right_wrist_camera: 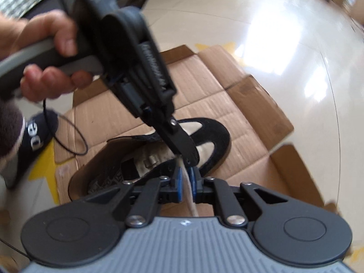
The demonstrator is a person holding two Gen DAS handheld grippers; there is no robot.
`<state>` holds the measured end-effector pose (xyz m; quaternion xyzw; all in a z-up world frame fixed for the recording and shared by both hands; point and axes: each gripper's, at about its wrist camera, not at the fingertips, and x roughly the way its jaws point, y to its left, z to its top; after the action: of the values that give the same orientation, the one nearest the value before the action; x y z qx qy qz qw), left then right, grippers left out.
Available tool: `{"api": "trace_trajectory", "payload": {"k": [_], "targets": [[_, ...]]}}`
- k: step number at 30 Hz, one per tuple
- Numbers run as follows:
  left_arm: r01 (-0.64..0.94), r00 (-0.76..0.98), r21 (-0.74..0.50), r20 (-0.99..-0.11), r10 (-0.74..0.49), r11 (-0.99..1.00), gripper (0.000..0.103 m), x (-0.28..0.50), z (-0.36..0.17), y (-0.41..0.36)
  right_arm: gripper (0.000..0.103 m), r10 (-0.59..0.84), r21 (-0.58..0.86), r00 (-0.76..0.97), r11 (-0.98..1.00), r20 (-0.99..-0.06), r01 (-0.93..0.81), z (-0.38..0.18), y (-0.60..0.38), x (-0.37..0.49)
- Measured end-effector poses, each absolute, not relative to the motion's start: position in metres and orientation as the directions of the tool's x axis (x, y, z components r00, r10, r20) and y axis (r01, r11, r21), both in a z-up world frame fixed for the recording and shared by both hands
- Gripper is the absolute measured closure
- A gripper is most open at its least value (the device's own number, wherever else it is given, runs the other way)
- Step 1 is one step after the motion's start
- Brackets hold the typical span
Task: Lace up shoes with both hands
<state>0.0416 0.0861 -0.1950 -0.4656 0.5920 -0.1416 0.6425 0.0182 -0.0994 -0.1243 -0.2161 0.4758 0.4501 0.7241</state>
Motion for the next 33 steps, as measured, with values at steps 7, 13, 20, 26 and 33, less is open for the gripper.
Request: {"api": "trace_trajectory", "payload": {"k": [7,13,20,26,33], "targets": [[-0.411,0.292,-0.783,-0.598,-0.746,0.467,0.102,0.042,-0.197,0.089,0.088,0.562,0.453,0.043,0.708,-0.826,-0.542,-0.136,-0.127,0.031],[-0.431,0.295,-0.786,-0.587,-0.754,0.443,0.102,0.042,-0.198,0.089,0.081,0.666,0.625,0.097,0.732,-0.739,-0.271,-0.157,-0.149,0.041],[-0.455,0.293,-0.772,-0.601,-0.744,0.444,0.102,0.039,-0.203,0.093,0.073,0.728,0.723,0.15,0.684,-0.669,-0.097,-0.17,-0.164,0.05],[-0.505,0.343,-0.784,-0.566,-0.75,0.361,0.102,0.034,-0.209,0.1,0.07,0.784,0.797,0.178,0.546,-0.595,0.258,-0.198,-0.188,0.05],[-0.529,0.384,-0.798,-0.528,-0.757,0.288,0.102,0.033,-0.21,0.099,0.07,0.822,0.796,0.291,0.286,-0.49,0.533,-0.213,-0.201,0.033]]}}
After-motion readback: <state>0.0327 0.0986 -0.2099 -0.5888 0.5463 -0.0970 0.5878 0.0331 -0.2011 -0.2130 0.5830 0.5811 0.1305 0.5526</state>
